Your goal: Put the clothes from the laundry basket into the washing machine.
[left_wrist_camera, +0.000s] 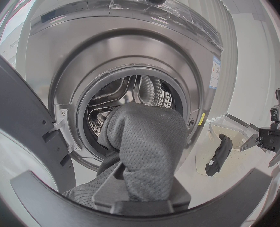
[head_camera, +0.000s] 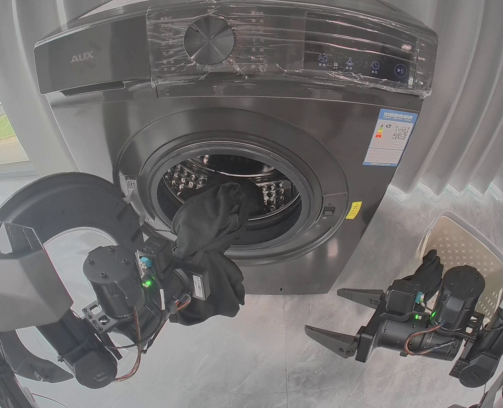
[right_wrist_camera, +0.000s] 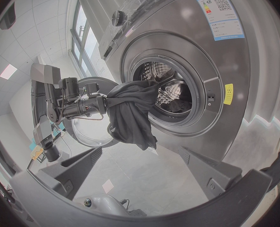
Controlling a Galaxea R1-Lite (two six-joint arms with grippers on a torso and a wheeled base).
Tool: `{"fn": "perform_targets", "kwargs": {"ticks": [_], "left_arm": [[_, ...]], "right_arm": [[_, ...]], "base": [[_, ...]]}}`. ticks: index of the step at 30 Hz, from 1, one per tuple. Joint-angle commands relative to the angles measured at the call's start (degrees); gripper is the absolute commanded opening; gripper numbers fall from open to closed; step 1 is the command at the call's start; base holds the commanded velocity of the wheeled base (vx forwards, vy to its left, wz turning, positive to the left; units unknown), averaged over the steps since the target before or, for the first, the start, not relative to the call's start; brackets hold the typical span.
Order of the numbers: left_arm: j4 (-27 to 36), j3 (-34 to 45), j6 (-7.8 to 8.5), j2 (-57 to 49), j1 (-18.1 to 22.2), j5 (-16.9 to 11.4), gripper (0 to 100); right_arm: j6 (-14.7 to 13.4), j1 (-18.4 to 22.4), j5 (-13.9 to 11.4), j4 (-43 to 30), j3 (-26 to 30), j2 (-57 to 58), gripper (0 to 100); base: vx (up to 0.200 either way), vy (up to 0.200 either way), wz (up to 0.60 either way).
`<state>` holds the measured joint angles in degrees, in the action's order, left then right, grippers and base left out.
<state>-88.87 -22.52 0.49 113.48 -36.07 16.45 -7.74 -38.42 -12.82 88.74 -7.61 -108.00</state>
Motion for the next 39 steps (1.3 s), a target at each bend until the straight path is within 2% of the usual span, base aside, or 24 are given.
{"fn": "perform_targets", "kwargs": {"ticks": [1,7,13,28,34,39], "left_arm": [[-0.1,0.0,-0.05,0.8,-0.2,0.1,0],[-0.1,-0.3,-0.4,0.9,-0.1,0.1,0],[-0.1,-0.3,-0.31,1.4,-0.2,-0.1,0],[-0.1,-0.3,-0.4,1.7,-0.3,0.1,0],[-0.1,-0.2,-0.31,1.7,-0.3,0.1,0],[-0.1,0.1,-0.05,1.7,-0.5,0.3,0]], "right_arm": [[0.0,0.1,0.0,0.0,0.0,-0.1,100],[0.0,0.2,0.0,0.0,0.0,-0.2,100],[0.0,0.2,0.0,0.0,0.0,-0.2,100],[0.0,0.1,0.0,0.0,0.1,-0.2,100],[0.0,0.1,0.0,0.0,0.2,-0.2,100],[0.0,0.1,0.0,0.0,0.2,-0.3,100]], "base": [[0.0,0.0,0.0],[0.0,0.0,0.0],[0.2,0.0,0.0],[0.0,0.0,0.0],[0.0,0.2,0.0],[0.0,0.0,0.0]]}}
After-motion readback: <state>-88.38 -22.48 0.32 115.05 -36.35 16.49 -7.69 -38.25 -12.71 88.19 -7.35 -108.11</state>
